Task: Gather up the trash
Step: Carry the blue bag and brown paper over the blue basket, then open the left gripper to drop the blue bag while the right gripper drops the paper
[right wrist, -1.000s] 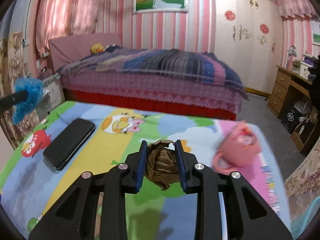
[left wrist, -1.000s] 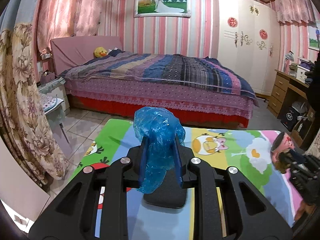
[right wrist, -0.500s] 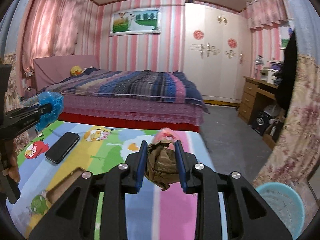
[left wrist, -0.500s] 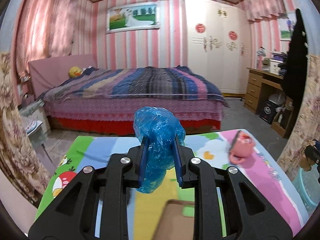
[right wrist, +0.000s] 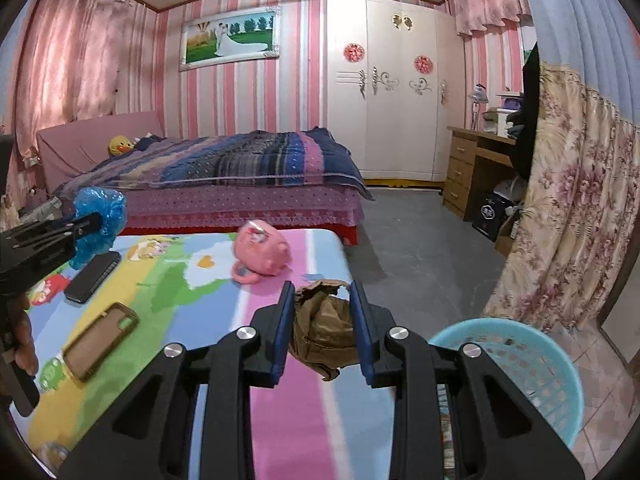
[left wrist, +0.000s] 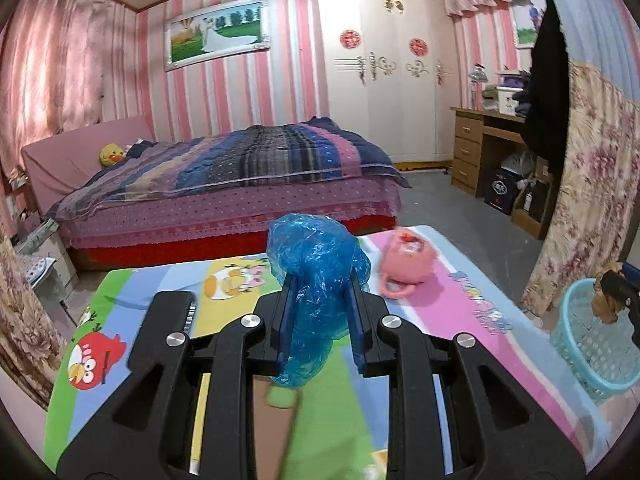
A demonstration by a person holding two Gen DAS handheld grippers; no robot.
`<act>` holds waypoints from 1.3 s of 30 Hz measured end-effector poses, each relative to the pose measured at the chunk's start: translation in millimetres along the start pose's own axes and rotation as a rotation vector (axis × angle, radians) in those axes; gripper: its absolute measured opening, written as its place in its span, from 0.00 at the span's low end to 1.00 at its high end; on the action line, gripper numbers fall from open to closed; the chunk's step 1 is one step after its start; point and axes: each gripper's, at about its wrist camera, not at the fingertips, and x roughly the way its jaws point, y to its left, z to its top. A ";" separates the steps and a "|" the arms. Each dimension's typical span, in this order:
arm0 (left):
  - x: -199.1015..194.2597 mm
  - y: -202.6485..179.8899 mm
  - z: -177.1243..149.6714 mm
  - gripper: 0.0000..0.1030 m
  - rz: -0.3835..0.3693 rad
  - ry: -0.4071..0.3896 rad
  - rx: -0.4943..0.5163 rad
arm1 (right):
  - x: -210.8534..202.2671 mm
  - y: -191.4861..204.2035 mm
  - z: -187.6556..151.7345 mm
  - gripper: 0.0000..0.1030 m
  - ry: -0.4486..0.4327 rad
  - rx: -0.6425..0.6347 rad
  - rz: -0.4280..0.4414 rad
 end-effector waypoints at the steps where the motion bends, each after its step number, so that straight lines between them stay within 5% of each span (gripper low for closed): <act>1: -1.0 -9.0 1.0 0.22 -0.010 -0.001 0.008 | -0.8 -7.6 -1.2 0.28 0.001 0.006 -0.001; 18: -15.4 -200.8 -25.3 0.22 -0.344 0.047 0.139 | -18.9 -155.8 -46.3 0.28 0.027 0.238 -0.223; 25: 2.7 -252.7 -42.3 0.22 -0.496 0.133 0.154 | -22.6 -183.3 -54.0 0.28 0.013 0.310 -0.244; 31: 18.2 -289.0 -44.1 0.22 -0.537 0.163 0.192 | -23.5 -201.9 -60.8 0.28 0.019 0.349 -0.276; 36: 26.6 -291.8 -41.1 0.63 -0.499 0.162 0.206 | -24.6 -211.1 -65.6 0.28 0.020 0.371 -0.284; 39: 27.3 -281.3 -36.7 0.73 -0.459 0.140 0.214 | -21.8 -209.6 -65.4 0.28 0.025 0.364 -0.285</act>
